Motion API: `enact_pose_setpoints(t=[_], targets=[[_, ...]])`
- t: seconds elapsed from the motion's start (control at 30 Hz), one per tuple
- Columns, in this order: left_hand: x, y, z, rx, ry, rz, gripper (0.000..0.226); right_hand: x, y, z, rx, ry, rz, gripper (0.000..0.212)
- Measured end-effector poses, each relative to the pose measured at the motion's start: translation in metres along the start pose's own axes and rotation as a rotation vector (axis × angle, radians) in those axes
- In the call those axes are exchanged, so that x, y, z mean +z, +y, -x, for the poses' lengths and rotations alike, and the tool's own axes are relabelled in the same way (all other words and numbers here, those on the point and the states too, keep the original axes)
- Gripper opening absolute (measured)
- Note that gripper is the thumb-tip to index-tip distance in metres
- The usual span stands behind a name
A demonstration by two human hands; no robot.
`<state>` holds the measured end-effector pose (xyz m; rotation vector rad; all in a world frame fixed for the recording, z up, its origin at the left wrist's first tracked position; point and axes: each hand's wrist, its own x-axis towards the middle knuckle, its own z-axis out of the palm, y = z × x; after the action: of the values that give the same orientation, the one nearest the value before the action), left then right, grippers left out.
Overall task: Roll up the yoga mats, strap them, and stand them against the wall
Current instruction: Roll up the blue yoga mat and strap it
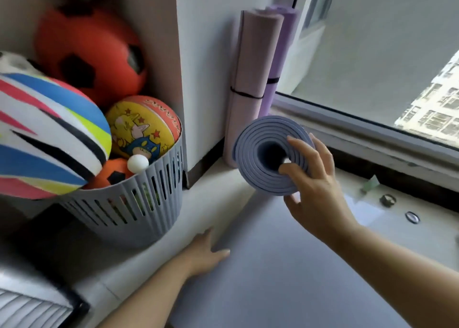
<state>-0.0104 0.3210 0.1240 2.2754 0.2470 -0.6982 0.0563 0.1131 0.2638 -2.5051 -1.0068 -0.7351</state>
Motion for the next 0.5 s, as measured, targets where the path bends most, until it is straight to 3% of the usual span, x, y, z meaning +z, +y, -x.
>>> enact_pose_setpoints(t=[0.13,0.23,0.43,0.5], targets=[[-0.074,0.081,0.064,0.199,0.149,0.440,0.065,-0.056,-0.030,-0.025,0.070,0.125,-0.036,0.044],[-0.103,0.125,0.109,0.343,0.156,0.722,0.057,-0.085,-0.051,-0.043,0.136,0.176,-0.087,0.045],[-0.122,0.148,0.135,0.405,0.140,0.819,0.042,-0.095,-0.065,-0.070,0.223,0.201,-0.176,0.043],[-0.125,0.151,0.127,0.404,0.172,0.846,0.046,-0.086,-0.057,-0.079,0.261,0.211,-0.202,0.043]])
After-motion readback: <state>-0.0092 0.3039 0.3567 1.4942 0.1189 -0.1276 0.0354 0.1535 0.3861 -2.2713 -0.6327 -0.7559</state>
